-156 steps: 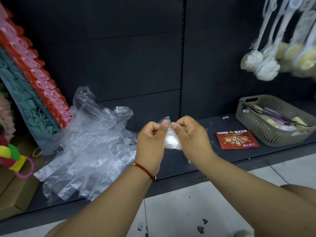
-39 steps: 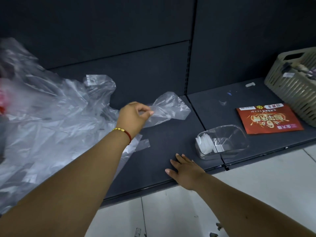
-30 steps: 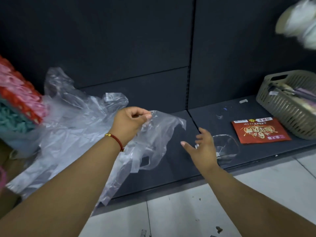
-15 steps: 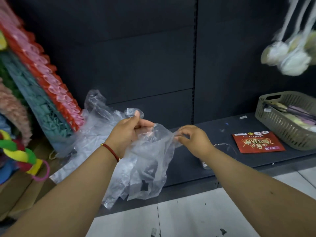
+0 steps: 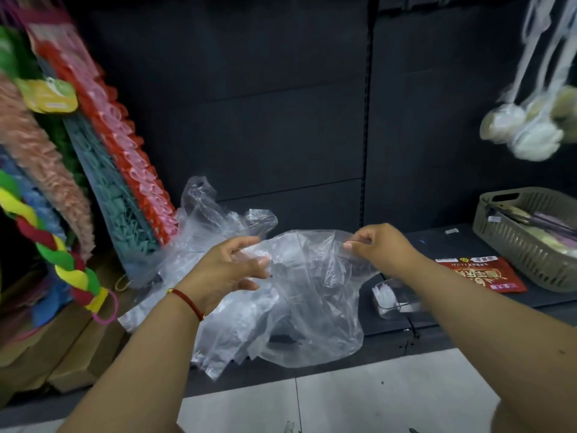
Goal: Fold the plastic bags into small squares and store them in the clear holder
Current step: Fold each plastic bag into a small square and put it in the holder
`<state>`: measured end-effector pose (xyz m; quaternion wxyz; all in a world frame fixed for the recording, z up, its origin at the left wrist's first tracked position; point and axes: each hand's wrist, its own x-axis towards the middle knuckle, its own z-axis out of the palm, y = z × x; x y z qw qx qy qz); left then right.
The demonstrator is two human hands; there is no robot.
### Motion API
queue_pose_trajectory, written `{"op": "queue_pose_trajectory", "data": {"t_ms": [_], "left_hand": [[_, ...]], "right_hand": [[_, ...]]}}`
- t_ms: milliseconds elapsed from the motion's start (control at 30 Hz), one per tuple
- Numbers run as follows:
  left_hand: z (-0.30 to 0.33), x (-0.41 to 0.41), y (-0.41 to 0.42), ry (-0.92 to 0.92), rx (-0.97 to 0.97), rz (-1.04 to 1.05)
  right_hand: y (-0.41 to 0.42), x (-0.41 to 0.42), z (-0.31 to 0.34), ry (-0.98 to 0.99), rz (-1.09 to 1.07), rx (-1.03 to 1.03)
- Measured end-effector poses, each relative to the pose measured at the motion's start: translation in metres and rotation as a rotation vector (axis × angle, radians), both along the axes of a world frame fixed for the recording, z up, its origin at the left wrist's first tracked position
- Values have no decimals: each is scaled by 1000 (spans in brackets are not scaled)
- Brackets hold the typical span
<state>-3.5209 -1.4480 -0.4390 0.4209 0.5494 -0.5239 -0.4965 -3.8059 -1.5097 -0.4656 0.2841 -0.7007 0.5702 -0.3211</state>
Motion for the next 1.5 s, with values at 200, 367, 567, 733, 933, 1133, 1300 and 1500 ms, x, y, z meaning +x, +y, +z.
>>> {"op": "queue_pose_trajectory", "data": {"t_ms": [200,367,567,733,933,1133,1300,1500], "left_hand": [[-8,2,-8,3,-140,276],[-22,10,-15,15,-132,361],[-38,0,-29,26,-50,437],[-47,-26,-42,-494,-218,450],[-39,-101,-28,-363,-460,-52],[-39,-121,-28,-203,-430,-120],[-39,-120,-31,-116,-404,-157],[-41,-122,-36,-158,-417,-59]], "right_hand": [[5,-15,8,10,1,54],[10,-39,5,-151,-54,106],[8,-47,2,-452,-146,96],[13,-40,9,-412,-92,70],[21,-17,13,-64,99,12],[21,-8,11,-44,108,-21],[21,-11,14,-151,71,29],[22,-11,12,-137,102,63]]}}
